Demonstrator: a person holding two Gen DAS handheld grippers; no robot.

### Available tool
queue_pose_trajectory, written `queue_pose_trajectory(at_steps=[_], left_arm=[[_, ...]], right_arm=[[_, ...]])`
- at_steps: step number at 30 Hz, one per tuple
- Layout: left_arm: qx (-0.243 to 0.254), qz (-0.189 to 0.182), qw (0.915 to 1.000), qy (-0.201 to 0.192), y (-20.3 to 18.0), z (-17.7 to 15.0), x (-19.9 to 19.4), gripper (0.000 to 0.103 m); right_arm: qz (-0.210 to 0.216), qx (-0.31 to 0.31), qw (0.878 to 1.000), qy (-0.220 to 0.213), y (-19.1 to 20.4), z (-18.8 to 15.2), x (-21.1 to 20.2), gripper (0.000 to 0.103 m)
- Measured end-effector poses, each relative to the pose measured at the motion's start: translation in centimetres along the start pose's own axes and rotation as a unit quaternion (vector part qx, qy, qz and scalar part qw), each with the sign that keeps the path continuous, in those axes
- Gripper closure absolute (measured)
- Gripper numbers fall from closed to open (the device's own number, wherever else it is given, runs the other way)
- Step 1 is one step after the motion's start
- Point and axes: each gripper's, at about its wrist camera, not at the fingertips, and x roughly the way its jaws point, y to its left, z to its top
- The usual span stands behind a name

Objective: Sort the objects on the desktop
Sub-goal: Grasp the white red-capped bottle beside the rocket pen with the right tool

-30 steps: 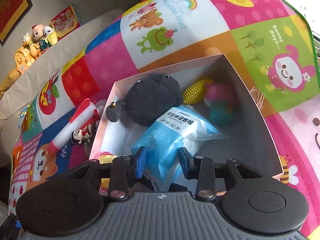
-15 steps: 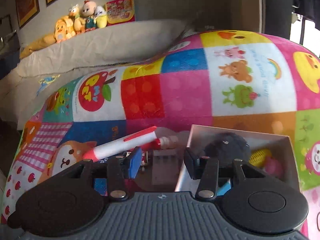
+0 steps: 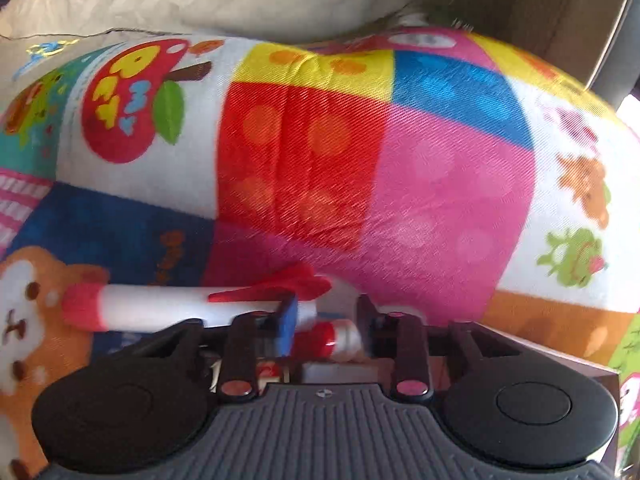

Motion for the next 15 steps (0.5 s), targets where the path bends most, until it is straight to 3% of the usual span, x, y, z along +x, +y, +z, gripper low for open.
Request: queue_pose_trajectory(at_steps=[4,7,10,12,15], left_arm=[[0.000,-0.001,1.0000,0.000,0.0,0.0,0.0,0.000],[0.002,0.001,1.0000,0.001,-0.1,0.1,0.1,0.000],[0.006,0.002,1.0000,0.000,-0.2,0.0,0.0,0.000],[0.005,0.003,1.0000,0.000,-0.2,0.0,0.0,0.000],[0.004,0.002,1.0000,-0.001,-0.2,0.0,0.0,0.000]], right_arm=[[0.077,0.015,0.996,0.042,-0.7,-1.8,-1.6,0.085],[0.122,-0.009,0.992,0.027,-1.0,-2.3,-4.5,0.085],[0.054,-0.016,0.998,-0.020,-1.2,-1.4,-5.9,0.082],[0.005,-0.025,1.000,-0.014,-1.1,-0.6,-4.6,0.082],[-0.008,-0.017,1.000,0.010,-1.7,0.1,-2.0,0.082]])
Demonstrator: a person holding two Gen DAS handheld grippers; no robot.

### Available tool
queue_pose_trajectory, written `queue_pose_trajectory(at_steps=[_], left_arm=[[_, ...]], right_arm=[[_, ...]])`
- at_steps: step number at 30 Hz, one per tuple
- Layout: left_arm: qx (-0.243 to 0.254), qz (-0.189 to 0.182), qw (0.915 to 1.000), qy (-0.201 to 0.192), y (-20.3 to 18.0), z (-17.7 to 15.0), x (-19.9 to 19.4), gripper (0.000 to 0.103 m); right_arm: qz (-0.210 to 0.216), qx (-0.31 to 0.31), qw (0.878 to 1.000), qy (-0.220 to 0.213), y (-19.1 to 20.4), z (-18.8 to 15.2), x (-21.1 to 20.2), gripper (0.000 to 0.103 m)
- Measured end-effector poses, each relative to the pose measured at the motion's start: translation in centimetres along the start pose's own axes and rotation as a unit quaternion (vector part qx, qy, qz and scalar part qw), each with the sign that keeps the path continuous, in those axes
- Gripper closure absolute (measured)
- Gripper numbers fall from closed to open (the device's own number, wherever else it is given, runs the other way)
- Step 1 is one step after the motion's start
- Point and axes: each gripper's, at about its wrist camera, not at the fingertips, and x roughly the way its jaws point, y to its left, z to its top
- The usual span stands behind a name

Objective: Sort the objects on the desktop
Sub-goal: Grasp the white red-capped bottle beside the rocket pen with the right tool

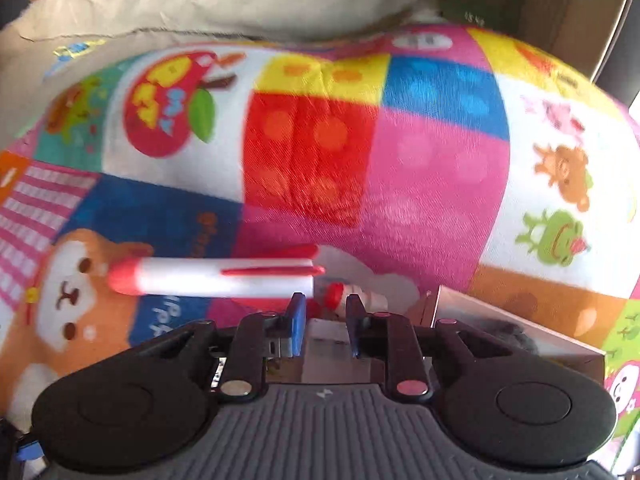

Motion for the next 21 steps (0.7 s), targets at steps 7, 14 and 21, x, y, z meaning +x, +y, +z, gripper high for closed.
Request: queue_pose_trajectory(at_steps=[7,14,21], left_arm=[[-0.006,0.001,1.0000,0.003,0.1,0.0,0.1,0.000],[-0.009,-0.002,1.0000,0.001,0.2,0.0,0.0,0.000],[-0.008,-0.001,1.0000,0.002,0.1,0.0,0.1,0.000]], right_arm=[[-0.073,-0.057,0.996,0.006,1.6,-0.2,3.4,0.071],[-0.001,0.004,0.999,-0.041,-1.1,-1.6,-2.2,0.078],[0.213,0.106,0.971,-0.039,-5.0,-11.7,-12.1,0.078]])
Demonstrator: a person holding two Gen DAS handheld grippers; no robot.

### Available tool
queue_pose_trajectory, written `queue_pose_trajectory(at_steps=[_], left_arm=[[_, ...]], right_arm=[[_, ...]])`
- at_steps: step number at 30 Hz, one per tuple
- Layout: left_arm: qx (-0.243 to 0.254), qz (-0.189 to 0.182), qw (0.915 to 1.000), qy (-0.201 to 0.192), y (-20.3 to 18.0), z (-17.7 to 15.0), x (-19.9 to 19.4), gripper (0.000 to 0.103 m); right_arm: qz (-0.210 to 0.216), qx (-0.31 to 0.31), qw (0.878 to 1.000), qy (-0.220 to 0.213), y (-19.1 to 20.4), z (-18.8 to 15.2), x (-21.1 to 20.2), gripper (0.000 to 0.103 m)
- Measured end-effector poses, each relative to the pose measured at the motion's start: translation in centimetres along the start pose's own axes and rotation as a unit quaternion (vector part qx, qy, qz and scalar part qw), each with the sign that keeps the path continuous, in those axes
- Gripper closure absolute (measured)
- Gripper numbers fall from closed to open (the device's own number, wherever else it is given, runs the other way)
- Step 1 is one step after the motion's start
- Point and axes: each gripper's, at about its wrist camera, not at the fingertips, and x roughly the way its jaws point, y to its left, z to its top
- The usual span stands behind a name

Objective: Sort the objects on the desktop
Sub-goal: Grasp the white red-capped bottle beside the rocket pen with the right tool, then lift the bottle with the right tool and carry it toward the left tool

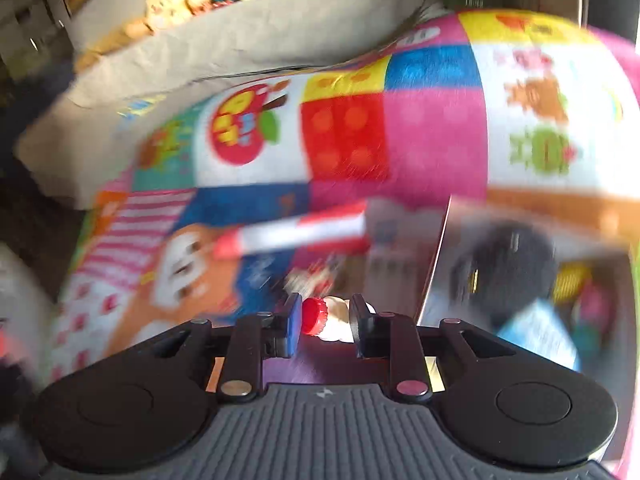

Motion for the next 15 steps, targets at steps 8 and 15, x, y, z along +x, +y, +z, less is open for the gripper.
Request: queue_pose_trajectory(at_steps=[8,15], left_arm=[[-0.003,0.019,0.9998,0.010,0.0,0.1,0.3,0.000],[0.001,0.042,0.9990,0.016,-0.3,0.0,0.5,0.000]], right_arm=[[0.073,0.161,0.984,-0.014,-6.7,-10.0,-2.7,0.078],[0.040,0.207,0.975,-0.065,-10.0,-13.2,-2.3,0.078]])
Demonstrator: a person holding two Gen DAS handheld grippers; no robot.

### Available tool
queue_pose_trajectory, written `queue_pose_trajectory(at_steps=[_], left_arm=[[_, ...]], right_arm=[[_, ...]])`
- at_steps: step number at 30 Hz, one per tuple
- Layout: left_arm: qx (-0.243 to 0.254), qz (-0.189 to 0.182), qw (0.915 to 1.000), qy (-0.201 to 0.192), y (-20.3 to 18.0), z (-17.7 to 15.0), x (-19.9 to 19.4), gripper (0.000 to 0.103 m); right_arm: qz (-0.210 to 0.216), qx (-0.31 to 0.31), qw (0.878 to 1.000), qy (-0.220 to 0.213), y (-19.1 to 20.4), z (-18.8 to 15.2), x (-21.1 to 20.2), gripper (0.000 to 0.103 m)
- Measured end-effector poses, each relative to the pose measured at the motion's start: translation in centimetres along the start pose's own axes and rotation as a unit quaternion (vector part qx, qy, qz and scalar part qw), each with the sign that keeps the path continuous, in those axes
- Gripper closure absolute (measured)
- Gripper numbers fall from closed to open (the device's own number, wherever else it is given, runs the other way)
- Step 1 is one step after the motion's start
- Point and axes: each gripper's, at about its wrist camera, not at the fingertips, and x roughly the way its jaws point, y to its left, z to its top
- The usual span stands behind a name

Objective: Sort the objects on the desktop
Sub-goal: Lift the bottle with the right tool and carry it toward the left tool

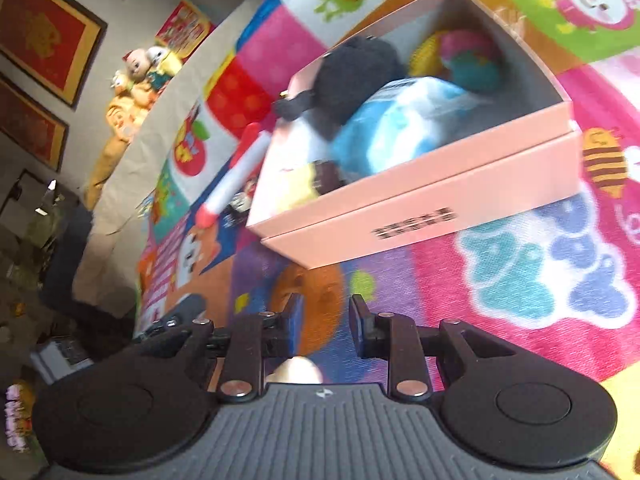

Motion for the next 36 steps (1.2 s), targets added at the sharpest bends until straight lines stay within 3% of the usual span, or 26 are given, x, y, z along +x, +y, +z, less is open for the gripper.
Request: queue_pose_trajectory(at_steps=[4,7,11,16,21,23,25,28,31,33,36], left_arm=[[0.027,0.005,0.9996,-0.007,-0.9,-0.1,-0.8,0.000],[0.072,0.003,0.9974,-0.009,-2.4,-0.6,-1.8,0.000],[0.056,0.041,0.9976,0.001,-3.0,0.1,-2.7,0.000],[0.086,0.026,0.9959,-0.004,-4.8,0.3,-4.3,0.000],[0.109,0.026,0.9936,-0.010,-5.3,-0.1,-4.8,0.000],[0.099,0.022,0.9948,-0.006,-5.0,-0.2,-4.8,0.000],[0.094,0.019,0.9954,-0.004,-4.9,-0.2,-4.6,0.000],[0.095,0.002,0.9955,0.001,-5.2,-0.5,-4.3,0.000],[0.119,-0.028,0.9924,0.010,-6.6,-1.2,-3.9,0.000],[0.149,-0.047,0.9877,0.016,-8.2,-1.9,-3.7,0.000],[0.197,-0.075,0.9774,0.016,-10.8,-3.1,-3.7,0.004]], right_arm=[[-0.047,-0.095,0.993,-0.061,1.3,-1.6,-1.7,0.076],[-0.077,-0.199,0.973,-0.094,3.7,-3.7,-3.1,0.060],[-0.081,-0.329,0.937,-0.084,7.2,-6.7,-3.1,0.060],[-0.071,-0.421,0.903,-0.051,11.0,-10.4,-0.1,0.060],[-0.129,-0.484,0.863,-0.067,12.5,-13.1,1.7,0.061],[-0.136,-0.480,0.864,-0.072,12.3,-12.9,1.4,0.072],[-0.137,-0.451,0.879,-0.070,11.4,-11.8,0.7,0.088],[-0.124,-0.361,0.922,-0.069,9.0,-8.7,-0.6,0.089],[-0.113,-0.268,0.954,-0.066,5.8,-6.1,-1.3,0.089],[-0.113,-0.215,0.968,-0.067,3.8,-4.9,-1.5,0.089],[-0.130,-0.178,0.971,-0.087,1.9,-4.4,-2.2,0.089]])
